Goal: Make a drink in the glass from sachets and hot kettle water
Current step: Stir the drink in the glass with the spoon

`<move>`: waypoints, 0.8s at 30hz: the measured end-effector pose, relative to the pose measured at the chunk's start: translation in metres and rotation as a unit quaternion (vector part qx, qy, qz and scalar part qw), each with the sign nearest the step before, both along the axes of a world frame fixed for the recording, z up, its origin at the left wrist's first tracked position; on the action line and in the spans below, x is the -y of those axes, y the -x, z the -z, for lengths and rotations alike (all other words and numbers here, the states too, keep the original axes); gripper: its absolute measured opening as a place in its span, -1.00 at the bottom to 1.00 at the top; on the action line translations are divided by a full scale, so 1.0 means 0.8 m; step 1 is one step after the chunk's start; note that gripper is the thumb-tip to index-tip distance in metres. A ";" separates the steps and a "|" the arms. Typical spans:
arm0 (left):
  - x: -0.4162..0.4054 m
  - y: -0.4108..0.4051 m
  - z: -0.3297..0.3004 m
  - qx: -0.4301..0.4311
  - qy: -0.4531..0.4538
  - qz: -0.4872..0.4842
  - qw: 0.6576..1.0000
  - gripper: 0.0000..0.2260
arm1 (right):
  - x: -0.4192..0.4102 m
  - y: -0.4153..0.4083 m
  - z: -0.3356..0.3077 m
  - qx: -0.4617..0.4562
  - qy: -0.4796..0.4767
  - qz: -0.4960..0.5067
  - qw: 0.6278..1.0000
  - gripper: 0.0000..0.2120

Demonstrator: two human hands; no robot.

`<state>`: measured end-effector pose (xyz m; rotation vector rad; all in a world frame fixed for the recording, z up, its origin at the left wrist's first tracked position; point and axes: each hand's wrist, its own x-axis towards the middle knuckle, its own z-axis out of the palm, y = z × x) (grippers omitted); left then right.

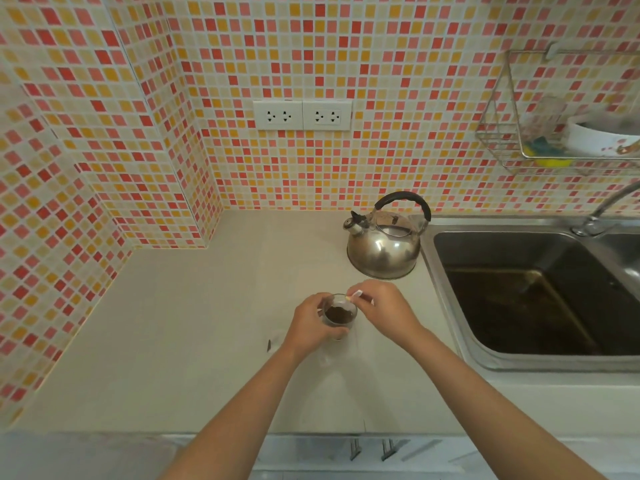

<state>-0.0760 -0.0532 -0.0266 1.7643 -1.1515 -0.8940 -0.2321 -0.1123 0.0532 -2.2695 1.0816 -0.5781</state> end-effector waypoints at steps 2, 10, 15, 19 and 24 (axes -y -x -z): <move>0.000 0.000 0.000 -0.001 0.000 -0.002 1.000 -0.45 | 0.002 0.000 0.004 -0.016 -0.012 0.017 1.000 -0.86; -0.001 -0.001 0.005 -0.021 0.013 -0.007 1.000 -0.44 | -0.003 -0.011 0.011 0.017 -0.084 0.018 0.996 -0.87; -0.002 -0.001 0.005 -0.021 0.016 -0.001 1.000 -0.44 | 0.004 -0.010 0.016 -0.066 -0.055 0.025 0.996 -0.86; -0.002 -0.001 0.007 -0.024 0.021 -0.001 0.999 -0.44 | -0.003 -0.013 0.024 -0.043 -0.107 0.032 0.993 -0.87; -0.002 -0.002 0.005 -0.014 0.017 0.009 1.000 -0.45 | -0.005 -0.023 0.022 -0.080 -0.038 0.035 0.995 -0.82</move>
